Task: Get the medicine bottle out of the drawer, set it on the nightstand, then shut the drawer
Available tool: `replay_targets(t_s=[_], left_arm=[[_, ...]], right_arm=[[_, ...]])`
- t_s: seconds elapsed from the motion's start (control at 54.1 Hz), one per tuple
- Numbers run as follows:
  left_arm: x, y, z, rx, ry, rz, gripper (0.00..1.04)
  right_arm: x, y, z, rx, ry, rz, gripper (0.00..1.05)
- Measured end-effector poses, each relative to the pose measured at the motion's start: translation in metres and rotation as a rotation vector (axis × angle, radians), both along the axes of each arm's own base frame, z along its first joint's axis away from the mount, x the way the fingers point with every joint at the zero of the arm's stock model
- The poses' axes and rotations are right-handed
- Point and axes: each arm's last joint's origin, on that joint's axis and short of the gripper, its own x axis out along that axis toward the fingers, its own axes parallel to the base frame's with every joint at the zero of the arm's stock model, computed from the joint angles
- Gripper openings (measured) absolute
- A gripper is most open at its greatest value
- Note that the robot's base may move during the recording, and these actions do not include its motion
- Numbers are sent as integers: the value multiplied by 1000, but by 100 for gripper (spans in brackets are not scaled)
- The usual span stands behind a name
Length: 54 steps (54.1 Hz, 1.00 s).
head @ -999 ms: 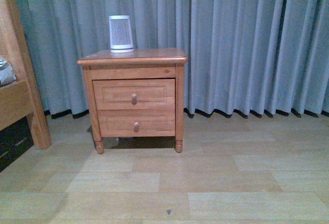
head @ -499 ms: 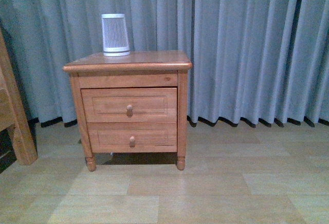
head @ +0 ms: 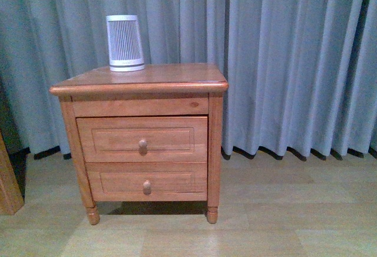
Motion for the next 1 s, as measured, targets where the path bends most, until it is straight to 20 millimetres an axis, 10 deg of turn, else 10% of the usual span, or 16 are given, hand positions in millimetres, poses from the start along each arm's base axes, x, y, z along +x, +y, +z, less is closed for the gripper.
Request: replay_targets(t_s=[0.333, 0.499, 0.629, 0.758, 0.999], left_arm=[[3, 0, 3, -84, 181, -110, 98], [81, -2, 91, -136, 131, -207, 98], [145, -11, 113, -125, 102, -232, 98], [210, -26, 98, -109, 144, -235, 98], [301, -61, 11, -59, 303, -233, 98]], right_arm=[[0, 0, 0, 0, 0, -1, 98], [0, 0, 0, 0, 0, 0, 98], [0, 0, 0, 0, 0, 0, 98], [0, 0, 0, 0, 0, 0, 98], [0, 0, 0, 0, 0, 0, 98]])
